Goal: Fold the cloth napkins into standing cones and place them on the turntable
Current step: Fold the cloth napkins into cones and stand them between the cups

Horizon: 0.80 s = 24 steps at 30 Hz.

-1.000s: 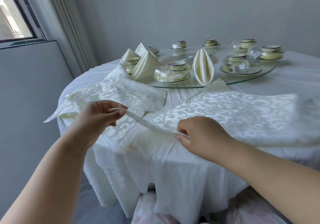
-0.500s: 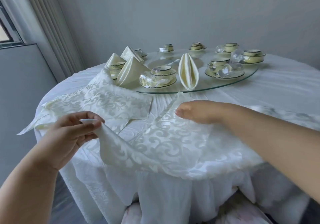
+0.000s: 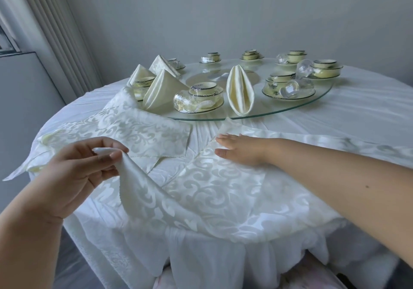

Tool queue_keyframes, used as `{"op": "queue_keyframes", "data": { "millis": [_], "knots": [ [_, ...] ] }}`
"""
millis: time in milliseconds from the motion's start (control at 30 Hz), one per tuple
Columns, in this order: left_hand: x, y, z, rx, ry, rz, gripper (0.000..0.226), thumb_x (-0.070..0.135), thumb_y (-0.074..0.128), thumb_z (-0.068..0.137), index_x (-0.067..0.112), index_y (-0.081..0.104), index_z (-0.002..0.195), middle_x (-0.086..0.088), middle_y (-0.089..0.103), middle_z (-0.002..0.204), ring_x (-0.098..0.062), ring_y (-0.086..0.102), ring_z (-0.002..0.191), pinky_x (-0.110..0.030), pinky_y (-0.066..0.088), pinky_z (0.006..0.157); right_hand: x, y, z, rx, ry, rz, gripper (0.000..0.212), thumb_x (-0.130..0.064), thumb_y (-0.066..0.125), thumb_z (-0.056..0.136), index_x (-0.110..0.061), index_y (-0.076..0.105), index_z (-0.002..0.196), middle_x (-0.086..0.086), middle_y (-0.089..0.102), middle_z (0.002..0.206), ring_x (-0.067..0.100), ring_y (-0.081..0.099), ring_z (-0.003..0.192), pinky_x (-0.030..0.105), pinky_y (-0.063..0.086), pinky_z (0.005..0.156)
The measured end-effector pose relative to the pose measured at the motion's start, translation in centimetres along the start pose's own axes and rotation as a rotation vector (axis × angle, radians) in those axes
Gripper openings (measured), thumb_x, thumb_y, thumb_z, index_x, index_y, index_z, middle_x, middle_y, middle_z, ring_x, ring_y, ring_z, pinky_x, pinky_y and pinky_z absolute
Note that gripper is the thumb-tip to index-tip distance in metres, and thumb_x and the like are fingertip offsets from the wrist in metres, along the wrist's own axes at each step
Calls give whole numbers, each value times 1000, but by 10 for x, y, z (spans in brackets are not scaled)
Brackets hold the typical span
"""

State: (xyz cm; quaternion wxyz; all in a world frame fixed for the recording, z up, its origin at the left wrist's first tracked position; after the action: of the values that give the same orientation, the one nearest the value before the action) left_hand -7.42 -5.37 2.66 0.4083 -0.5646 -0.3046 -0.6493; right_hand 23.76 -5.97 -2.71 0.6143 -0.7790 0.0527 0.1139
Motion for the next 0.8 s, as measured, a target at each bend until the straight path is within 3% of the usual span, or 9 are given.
{"op": "queue_keyframes", "data": {
  "millis": [133, 200, 267, 367, 433, 533, 667, 800],
  "knots": [
    [19, 23, 25, -17, 12, 11, 55, 43, 95, 33, 13, 75, 75, -3, 64, 70, -12, 65, 68, -23, 56, 65, -1, -7, -5, 46, 6, 186, 63, -57, 26, 98, -28, 17, 153, -12, 9, 160, 7, 8, 147, 29, 4, 118],
    [26, 41, 52, -22, 1, 59, 33, 33, 90, 51, 14, 75, 74, 1, 66, 71, -11, 64, 71, -22, 57, 66, -2, -14, -17, 129, 32, 295, 59, -58, 27, 97, -28, 34, 147, -10, 32, 153, 12, 29, 140, 29, 19, 114],
    [29, 62, 83, -27, -25, 192, 5, 10, 74, 75, 13, 72, 78, 2, 66, 72, -12, 62, 73, -23, 57, 69, -6, -15, -34, 200, 43, 394, 63, -64, 27, 91, -24, 53, 133, -7, 52, 138, 14, 46, 128, 31, 31, 110],
    [18, 97, 130, -89, -68, 407, 10, 1, 67, 84, 11, 67, 82, -2, 65, 75, -9, 62, 66, -19, 55, 60, -18, -5, -64, 151, -21, 645, 60, -59, 26, 91, -19, 67, 108, -8, 67, 104, 5, 61, 97, 21, 44, 94],
    [1, 114, 155, -102, -115, 510, 5, 4, 70, 83, 1, 65, 84, -7, 61, 75, -15, 60, 67, -27, 58, 68, -19, 1, -80, 152, 48, 823, 60, -59, 27, 92, -15, 68, 99, -7, 66, 86, 4, 59, 75, 16, 46, 75],
    [-25, 131, 184, -75, -179, 635, 16, 9, 72, 81, 2, 59, 75, -11, 53, 74, -21, 55, 68, -40, 57, 78, -15, 7, -97, 176, 187, 992, 54, -64, 41, 86, -15, 60, 99, 1, 62, 80, 13, 56, 69, 26, 44, 64],
    [-47, 151, 205, -7, -223, 650, 36, 10, 71, 82, 16, 43, 60, -10, 46, 71, -21, 46, 67, -30, 51, 66, -7, 17, -103, 231, 237, 923, 49, -53, 65, 80, -27, 44, 116, -4, 64, 99, 10, 63, 85, 29, 52, 80],
    [-61, 161, 218, 88, -215, 699, 35, 16, 71, 82, 19, 43, 61, 0, 45, 63, -21, 41, 61, -24, 36, 57, 2, 25, -99, 285, 222, 826, 42, -34, 67, 84, -38, 37, 113, 2, 63, 78, 16, 59, 65, 34, 51, 66]
  ]
}}
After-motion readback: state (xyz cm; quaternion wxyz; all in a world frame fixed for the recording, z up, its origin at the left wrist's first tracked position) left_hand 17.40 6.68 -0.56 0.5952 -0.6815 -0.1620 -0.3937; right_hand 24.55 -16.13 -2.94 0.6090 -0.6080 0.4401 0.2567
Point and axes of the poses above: each hand's wrist, its own z-axis towards the middle knuckle, its own y-axis out of the palm, x = y × z, the point moved 3 cm from there along z, towards the middle knuckle
